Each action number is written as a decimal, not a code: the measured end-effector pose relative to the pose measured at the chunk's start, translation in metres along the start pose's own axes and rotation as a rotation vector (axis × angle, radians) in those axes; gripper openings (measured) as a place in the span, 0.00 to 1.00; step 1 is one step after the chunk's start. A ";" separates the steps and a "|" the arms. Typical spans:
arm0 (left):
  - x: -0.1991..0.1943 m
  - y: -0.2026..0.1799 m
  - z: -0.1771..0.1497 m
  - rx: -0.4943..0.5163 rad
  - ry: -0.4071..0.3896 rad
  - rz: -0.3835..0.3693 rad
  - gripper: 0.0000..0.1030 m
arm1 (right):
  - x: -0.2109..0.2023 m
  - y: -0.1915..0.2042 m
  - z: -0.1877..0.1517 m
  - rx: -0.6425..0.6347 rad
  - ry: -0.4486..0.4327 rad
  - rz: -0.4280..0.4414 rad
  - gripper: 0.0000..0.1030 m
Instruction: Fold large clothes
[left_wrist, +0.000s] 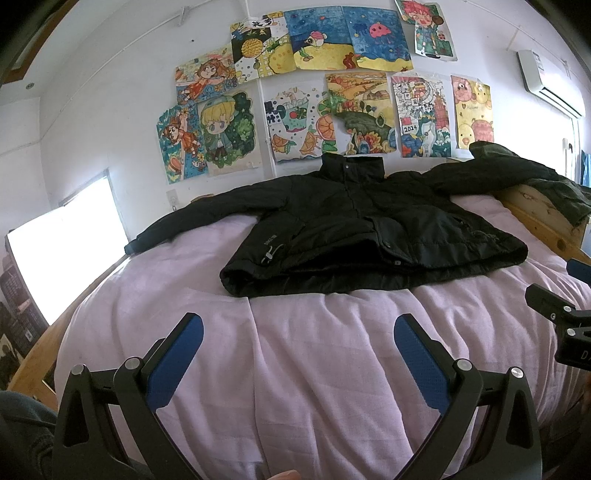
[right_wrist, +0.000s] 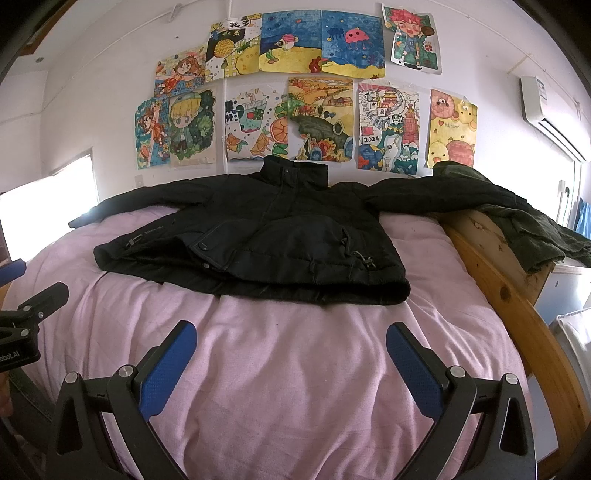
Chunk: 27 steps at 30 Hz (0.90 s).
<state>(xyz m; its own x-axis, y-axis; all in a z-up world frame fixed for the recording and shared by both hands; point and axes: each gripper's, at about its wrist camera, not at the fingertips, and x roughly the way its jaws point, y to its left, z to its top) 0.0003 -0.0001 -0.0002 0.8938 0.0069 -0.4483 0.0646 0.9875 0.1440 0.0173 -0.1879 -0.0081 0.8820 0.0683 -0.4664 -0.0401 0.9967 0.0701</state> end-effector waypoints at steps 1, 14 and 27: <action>0.000 0.000 0.000 0.000 0.000 0.000 0.99 | 0.000 0.000 0.000 0.000 0.000 0.000 1.00; 0.000 0.000 0.000 0.002 0.001 0.000 0.99 | -0.001 0.000 -0.001 0.000 0.000 0.001 1.00; 0.001 0.000 0.000 0.003 0.011 0.006 0.99 | -0.001 0.000 -0.004 0.002 0.008 -0.007 1.00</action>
<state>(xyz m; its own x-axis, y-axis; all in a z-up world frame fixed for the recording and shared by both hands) 0.0012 0.0001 -0.0009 0.8892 0.0143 -0.4573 0.0607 0.9870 0.1490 0.0146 -0.1873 -0.0115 0.8785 0.0619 -0.4737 -0.0334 0.9971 0.0683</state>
